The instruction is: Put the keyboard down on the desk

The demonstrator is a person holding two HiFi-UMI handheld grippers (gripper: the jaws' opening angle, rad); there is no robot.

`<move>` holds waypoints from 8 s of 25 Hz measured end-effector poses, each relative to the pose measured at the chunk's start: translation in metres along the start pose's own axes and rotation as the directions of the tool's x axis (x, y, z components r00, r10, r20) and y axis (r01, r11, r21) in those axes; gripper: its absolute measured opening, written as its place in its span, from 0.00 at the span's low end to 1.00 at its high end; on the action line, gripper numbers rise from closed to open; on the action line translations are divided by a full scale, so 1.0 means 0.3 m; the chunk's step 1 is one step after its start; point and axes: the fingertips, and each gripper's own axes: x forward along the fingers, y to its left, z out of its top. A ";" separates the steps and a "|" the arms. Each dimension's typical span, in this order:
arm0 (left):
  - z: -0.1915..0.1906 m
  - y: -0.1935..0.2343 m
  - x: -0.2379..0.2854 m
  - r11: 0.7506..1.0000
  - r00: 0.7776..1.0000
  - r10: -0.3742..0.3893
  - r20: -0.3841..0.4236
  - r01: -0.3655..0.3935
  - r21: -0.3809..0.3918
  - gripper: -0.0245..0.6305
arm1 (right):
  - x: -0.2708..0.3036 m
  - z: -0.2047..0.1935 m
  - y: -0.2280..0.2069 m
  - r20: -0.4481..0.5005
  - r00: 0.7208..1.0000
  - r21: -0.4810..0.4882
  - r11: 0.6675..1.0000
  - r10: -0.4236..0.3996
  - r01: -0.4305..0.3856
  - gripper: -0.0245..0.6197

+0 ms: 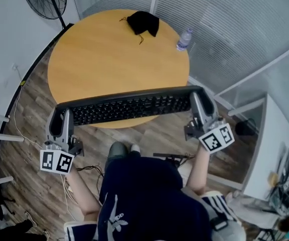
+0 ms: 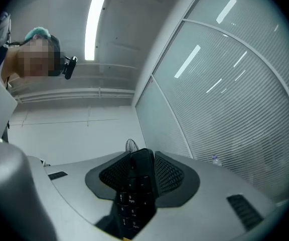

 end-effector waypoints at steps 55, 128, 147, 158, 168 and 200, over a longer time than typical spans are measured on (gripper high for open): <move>-0.154 0.482 0.571 0.994 0.970 -0.106 -0.219 0.100 -0.040 0.33 | 0.461 -0.345 -0.161 -0.132 0.972 0.088 0.974 -0.195 0.207 0.25; -0.792 0.672 0.607 0.990 0.804 0.022 -0.594 -0.101 -0.101 0.33 | 0.509 -1.012 -0.437 -0.560 0.808 0.279 0.876 -0.184 0.394 0.26; -0.873 0.709 0.656 0.984 0.766 0.057 -0.641 -0.154 -0.095 0.33 | 0.524 -1.097 -0.484 -0.648 0.736 0.251 0.858 -0.194 0.448 0.26; -0.908 0.716 0.662 0.981 0.748 0.063 -0.661 -0.169 -0.098 0.33 | 0.519 -1.140 -0.508 -0.682 0.703 0.232 0.851 -0.203 0.471 0.26; -0.936 0.721 0.659 0.980 0.730 0.067 -0.680 -0.177 -0.094 0.33 | 0.522 -1.163 -0.511 -0.713 0.665 0.187 0.855 -0.221 0.484 0.26; -0.987 0.725 0.663 0.973 0.618 0.114 -0.778 -0.227 -0.037 0.33 | 0.515 -1.210 -0.538 -0.769 0.543 -0.004 0.853 -0.337 0.522 0.26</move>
